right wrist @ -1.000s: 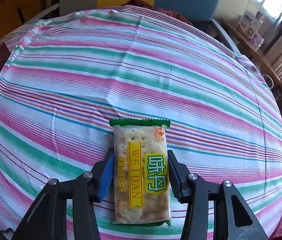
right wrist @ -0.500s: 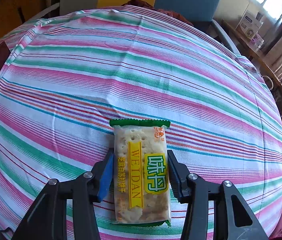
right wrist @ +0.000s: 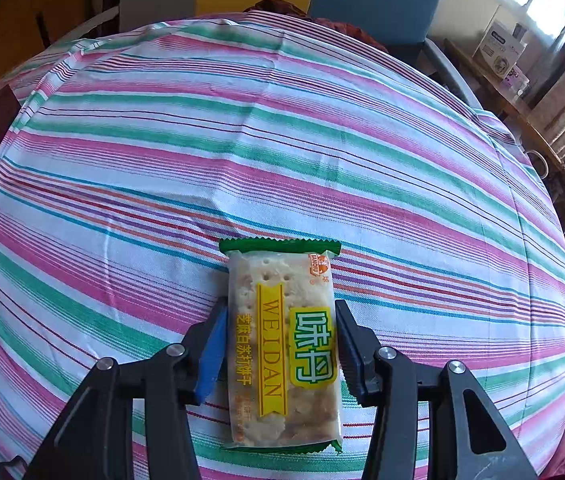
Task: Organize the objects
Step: 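Drop the knitted bun into the gold tray with the left gripper while the right grasps the crackers, then carry the WEIDAN cracker packet into the gold tray and release it with the right gripper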
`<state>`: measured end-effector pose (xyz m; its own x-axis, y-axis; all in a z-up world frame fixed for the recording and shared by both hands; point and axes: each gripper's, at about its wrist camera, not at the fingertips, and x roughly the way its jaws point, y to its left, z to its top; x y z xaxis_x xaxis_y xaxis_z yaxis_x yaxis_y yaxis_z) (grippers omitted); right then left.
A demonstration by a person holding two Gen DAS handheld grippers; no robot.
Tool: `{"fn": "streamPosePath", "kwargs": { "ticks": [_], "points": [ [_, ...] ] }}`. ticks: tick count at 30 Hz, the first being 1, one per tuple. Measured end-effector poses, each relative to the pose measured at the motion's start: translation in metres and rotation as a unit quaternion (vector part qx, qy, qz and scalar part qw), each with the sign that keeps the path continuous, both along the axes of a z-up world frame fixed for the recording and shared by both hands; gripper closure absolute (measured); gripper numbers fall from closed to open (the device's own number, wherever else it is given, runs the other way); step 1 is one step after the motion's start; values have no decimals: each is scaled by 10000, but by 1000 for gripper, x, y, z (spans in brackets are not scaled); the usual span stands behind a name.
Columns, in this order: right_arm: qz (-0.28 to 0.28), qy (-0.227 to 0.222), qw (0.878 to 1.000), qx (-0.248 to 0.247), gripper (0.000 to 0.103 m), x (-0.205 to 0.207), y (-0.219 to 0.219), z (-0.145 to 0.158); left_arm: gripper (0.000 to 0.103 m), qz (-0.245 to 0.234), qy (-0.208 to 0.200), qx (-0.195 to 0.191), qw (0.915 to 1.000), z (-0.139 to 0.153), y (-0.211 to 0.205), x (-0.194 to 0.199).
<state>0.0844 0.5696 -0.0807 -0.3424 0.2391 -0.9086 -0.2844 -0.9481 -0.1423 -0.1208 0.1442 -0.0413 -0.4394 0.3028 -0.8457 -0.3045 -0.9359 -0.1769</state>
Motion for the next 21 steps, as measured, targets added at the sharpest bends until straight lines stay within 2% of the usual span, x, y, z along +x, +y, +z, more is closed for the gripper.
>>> {"fn": "streamPosePath", "kwargs": {
  "ticks": [5,10,16,21],
  "points": [
    [-12,-3,10000,19,53,0,-2,0,24,-24,525,-116,9985,25,-14,30],
    [-106,-50,9999,37,55,-1,-7,1,24,199,1102,-205,9935,47,-34,63],
    [-556,-258,9981,118,55,-3,-14,4,24,362,1419,-236,9889,59,-55,89],
    [-917,-176,9956,-116,56,-2,-25,9,24,479,1482,-245,9875,60,-69,99]
  ]
}}
